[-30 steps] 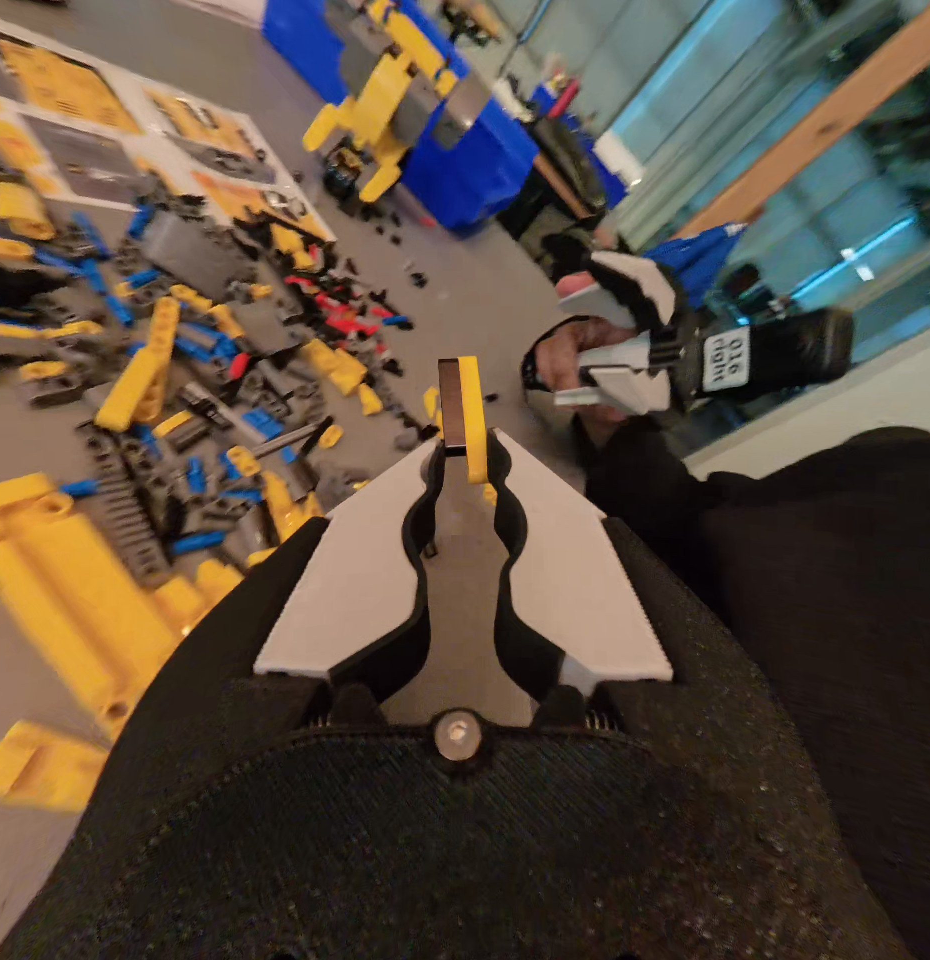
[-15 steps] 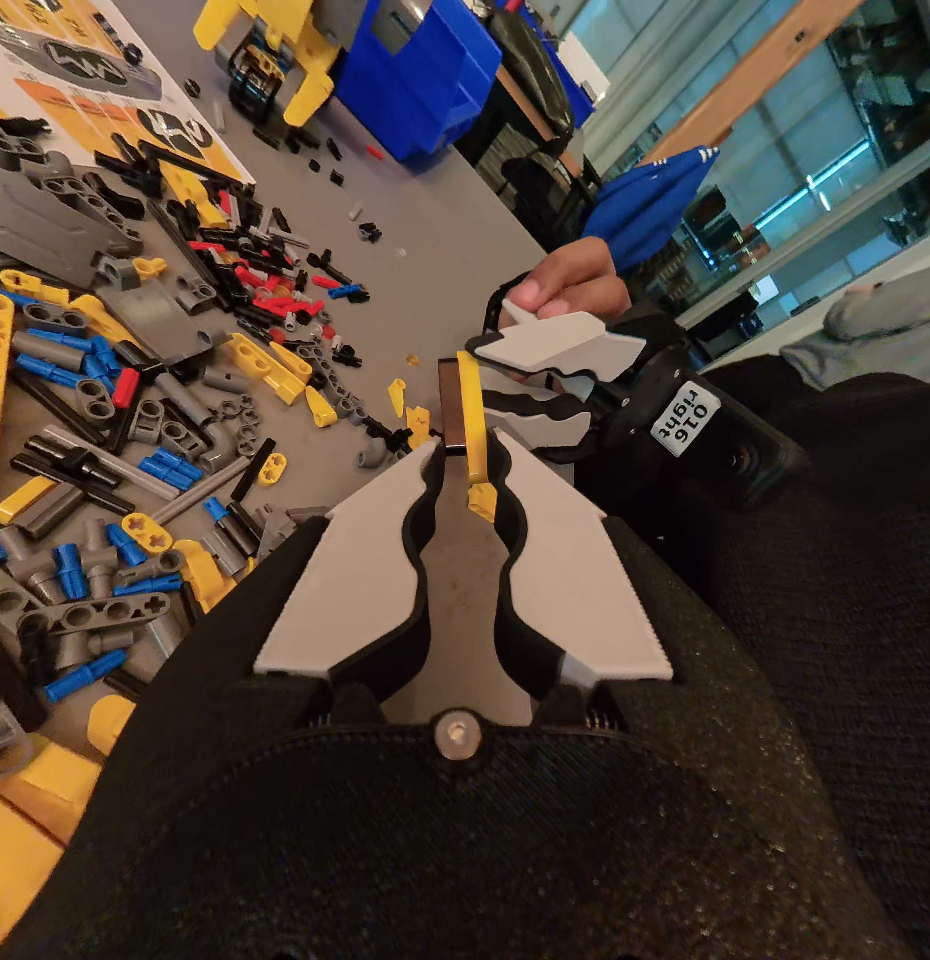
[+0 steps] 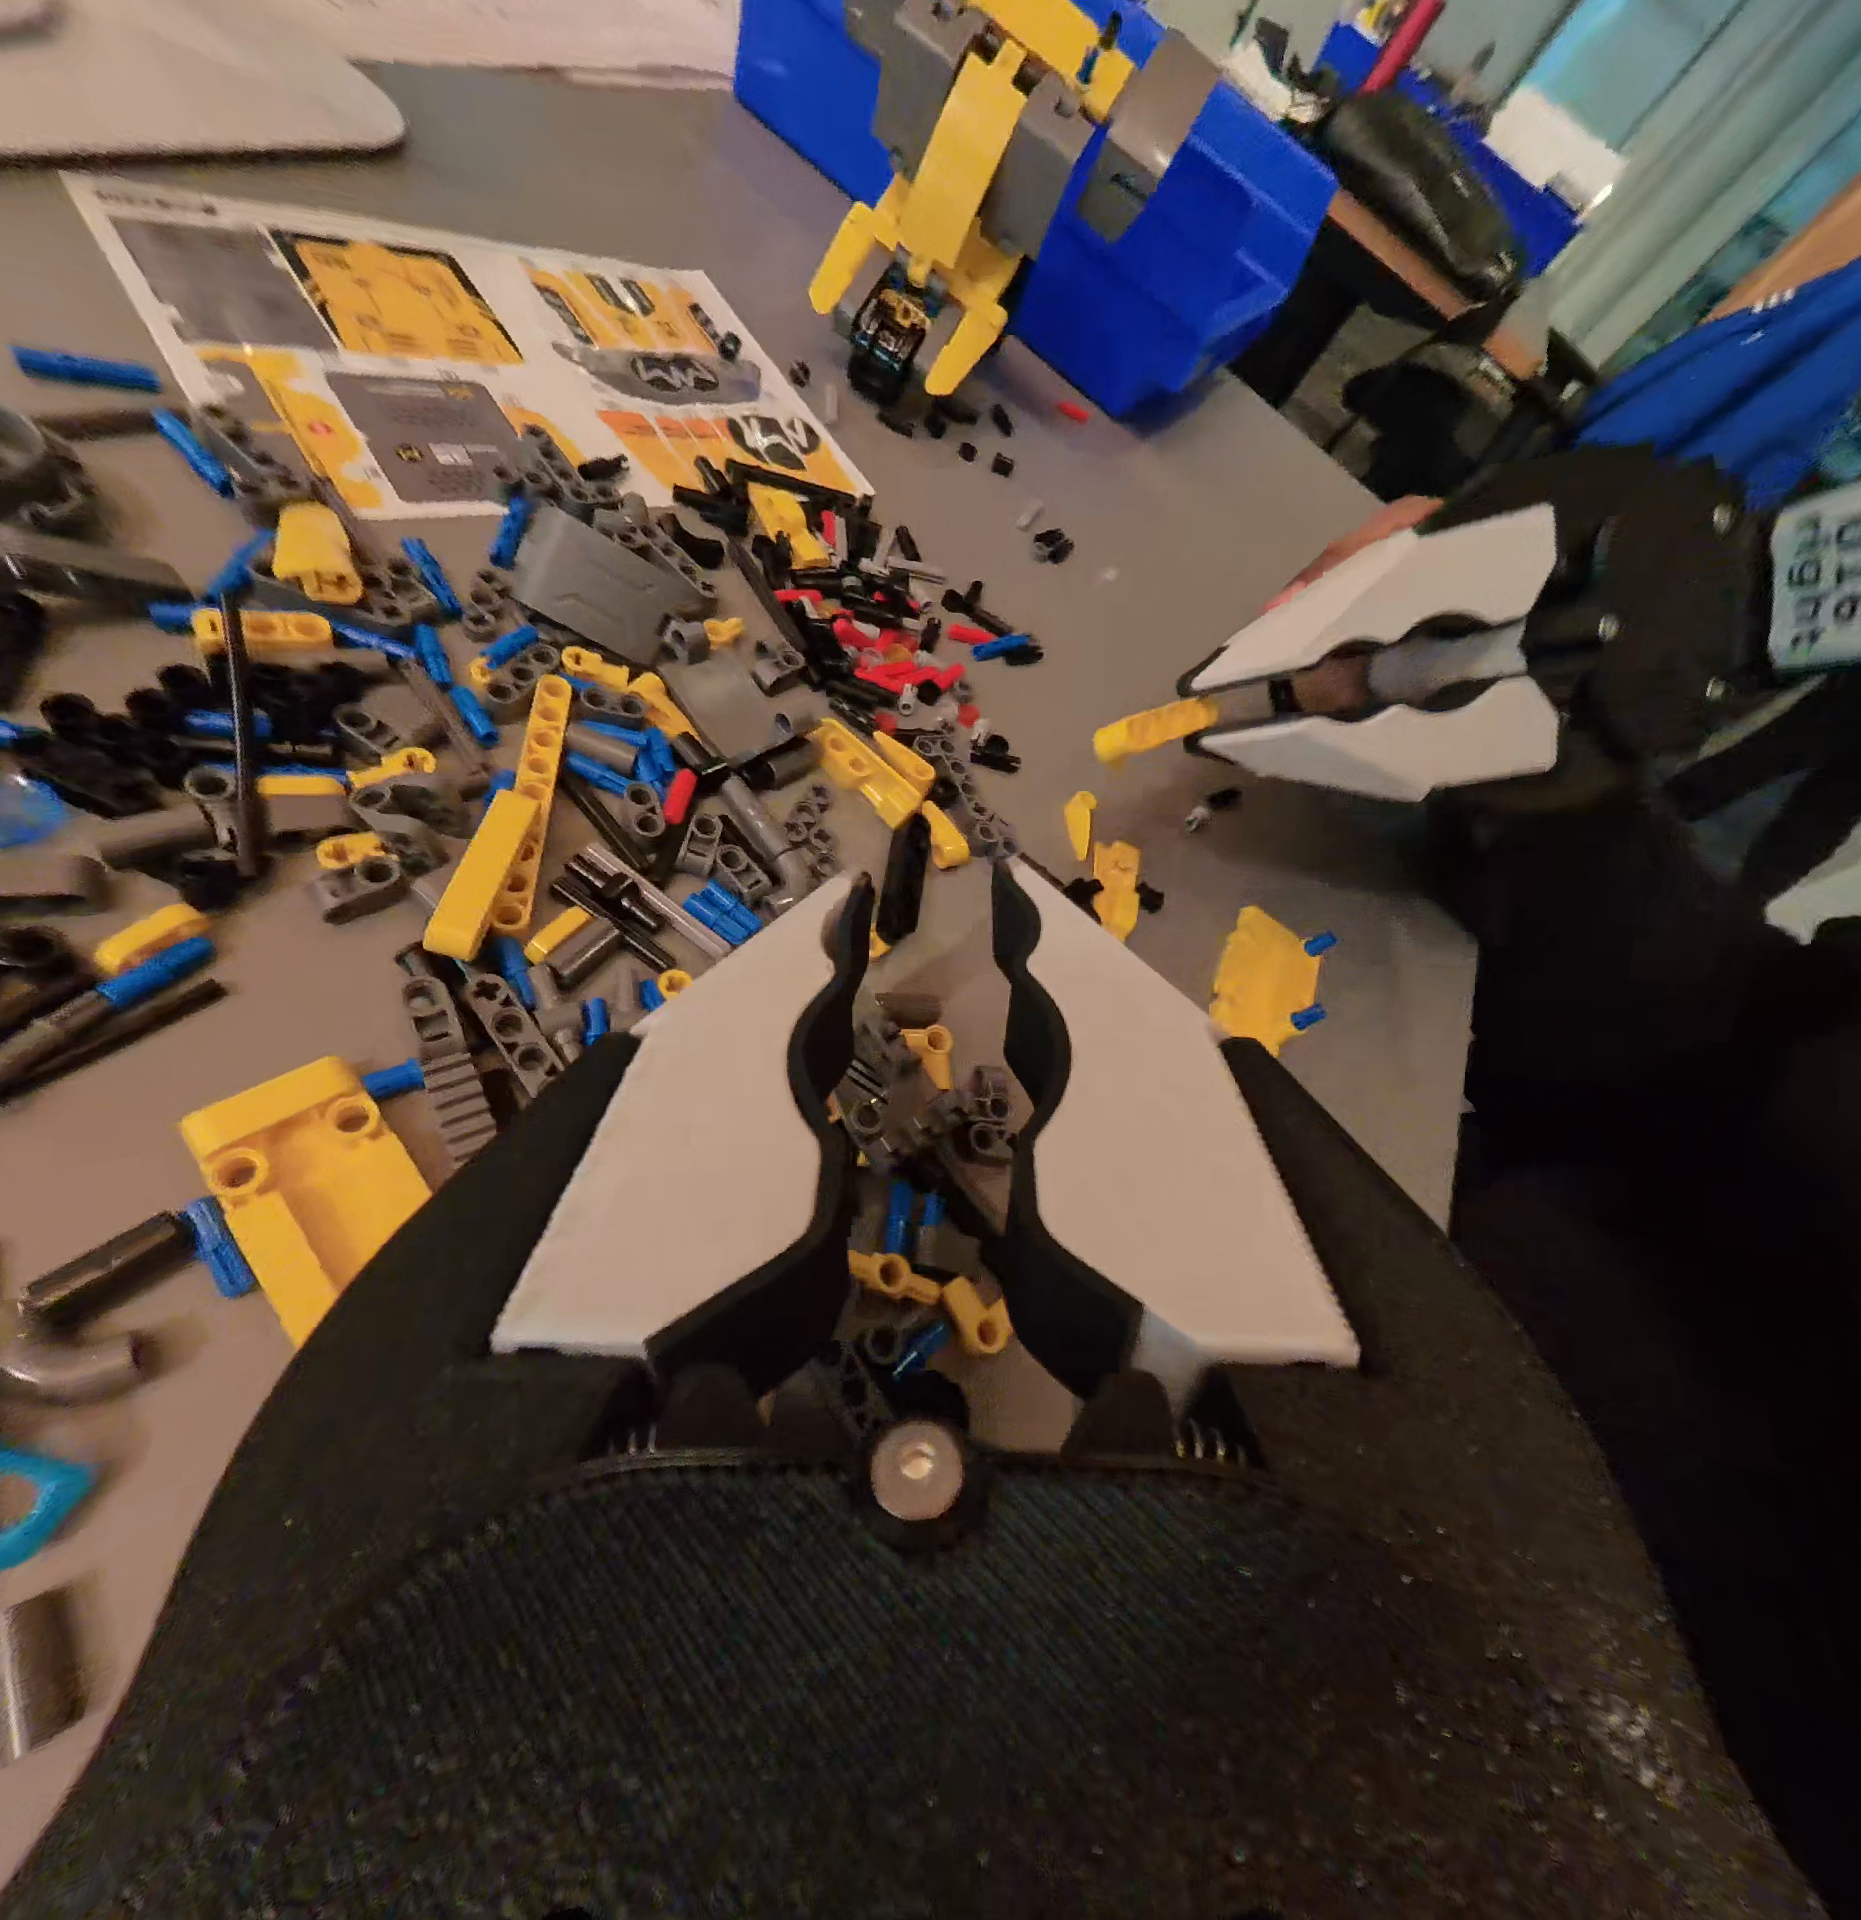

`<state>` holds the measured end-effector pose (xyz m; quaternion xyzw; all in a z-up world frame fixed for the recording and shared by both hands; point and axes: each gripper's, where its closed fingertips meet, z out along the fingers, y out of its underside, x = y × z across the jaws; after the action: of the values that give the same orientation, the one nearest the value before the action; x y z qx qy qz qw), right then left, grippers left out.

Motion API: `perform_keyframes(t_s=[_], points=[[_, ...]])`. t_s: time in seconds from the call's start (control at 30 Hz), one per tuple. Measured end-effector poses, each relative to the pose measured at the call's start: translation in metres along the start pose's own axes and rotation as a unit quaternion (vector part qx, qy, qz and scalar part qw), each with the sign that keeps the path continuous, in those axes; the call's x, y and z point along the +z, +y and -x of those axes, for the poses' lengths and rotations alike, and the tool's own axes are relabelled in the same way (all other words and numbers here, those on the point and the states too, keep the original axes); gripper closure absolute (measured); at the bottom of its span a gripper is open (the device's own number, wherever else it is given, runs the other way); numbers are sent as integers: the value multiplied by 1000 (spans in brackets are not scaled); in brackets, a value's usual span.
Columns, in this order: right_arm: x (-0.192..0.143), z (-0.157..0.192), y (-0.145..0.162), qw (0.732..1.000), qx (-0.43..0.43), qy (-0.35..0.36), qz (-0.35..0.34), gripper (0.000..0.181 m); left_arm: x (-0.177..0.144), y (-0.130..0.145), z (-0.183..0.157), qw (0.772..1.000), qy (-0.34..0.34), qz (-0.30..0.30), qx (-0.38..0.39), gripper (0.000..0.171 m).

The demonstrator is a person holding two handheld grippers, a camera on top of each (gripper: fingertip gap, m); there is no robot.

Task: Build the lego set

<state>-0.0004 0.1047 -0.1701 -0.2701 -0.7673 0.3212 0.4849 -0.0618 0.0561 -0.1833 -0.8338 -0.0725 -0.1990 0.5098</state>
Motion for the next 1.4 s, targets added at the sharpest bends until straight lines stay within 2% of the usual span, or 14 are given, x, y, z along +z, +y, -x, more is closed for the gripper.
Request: perform_keyframes(t_s=[0.1,0.23,0.33,0.43,0.57,0.77,1.03,1.4], points=[[-15,-9,19,999,46,-13,14,174,0,-2,-1,1000,4,-12,7,150],[-42,-9,58,996,59,-40,57,173,-2,-8,2,999,23,-35,-31,149],[-66,-6,91,986,103,-83,104,173,-8,-16,-10,992,87,-59,-76,149],[-83,-1,104,971,162,-128,121,173,-15,-25,-20,979,149,-84,-115,148],[-89,-4,124,965,165,-117,166,173,-22,-32,-23,973,168,-107,-118,152],[-89,-14,129,964,183,-88,174,152,-24,-32,-27,969,184,-111,-123,151],[-88,-14,130,959,200,-97,175,153,-26,-33,-27,966,189,-120,-132,151],[-87,-21,138,942,260,-106,185,147,-30,-37,-26,960,199,-134,-147,151]])
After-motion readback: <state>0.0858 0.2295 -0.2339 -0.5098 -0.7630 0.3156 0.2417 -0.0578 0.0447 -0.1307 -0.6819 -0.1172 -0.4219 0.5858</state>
